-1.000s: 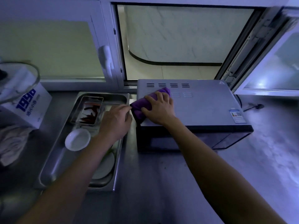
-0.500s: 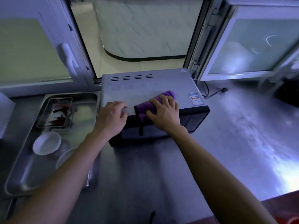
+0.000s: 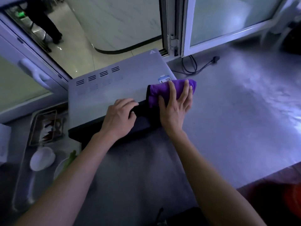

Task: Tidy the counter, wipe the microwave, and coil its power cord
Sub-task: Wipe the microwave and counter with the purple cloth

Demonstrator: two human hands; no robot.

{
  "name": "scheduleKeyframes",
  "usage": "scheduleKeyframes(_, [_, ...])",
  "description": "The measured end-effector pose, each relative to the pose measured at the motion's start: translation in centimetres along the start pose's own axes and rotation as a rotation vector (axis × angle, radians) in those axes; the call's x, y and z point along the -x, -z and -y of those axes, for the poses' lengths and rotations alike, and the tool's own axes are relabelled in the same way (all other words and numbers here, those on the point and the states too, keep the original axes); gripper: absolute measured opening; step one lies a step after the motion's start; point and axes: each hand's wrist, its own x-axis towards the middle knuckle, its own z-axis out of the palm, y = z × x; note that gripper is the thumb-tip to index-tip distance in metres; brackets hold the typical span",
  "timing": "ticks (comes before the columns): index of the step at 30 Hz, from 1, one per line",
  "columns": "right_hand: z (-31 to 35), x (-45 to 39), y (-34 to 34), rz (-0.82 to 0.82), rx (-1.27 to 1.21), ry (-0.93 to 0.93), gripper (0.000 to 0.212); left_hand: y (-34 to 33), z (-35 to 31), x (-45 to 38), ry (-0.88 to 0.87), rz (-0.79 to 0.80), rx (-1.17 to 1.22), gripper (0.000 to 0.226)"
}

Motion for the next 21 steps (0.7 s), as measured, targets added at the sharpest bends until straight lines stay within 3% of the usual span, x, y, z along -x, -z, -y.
scheduleKeyframes(6, [0.5,0.5,-0.8,-0.074,-0.301,-0.209,0.063,-0.5,-0.4,-0.3,0.002,-0.030,-0.009,0.037])
scheduleKeyframes(13, [3.0,2.1,-2.1,-0.109,-0.454,-0.374,0.063,-0.3,1.3,0.3,-0.073,0.004,0.003,0.040])
scheduleKeyframes(21, [9.3,7.8,-5.6,-0.099,-0.578,-0.488,0.064,1.8,8.7,4.1,-0.095,-0.052,0.037,0.036])
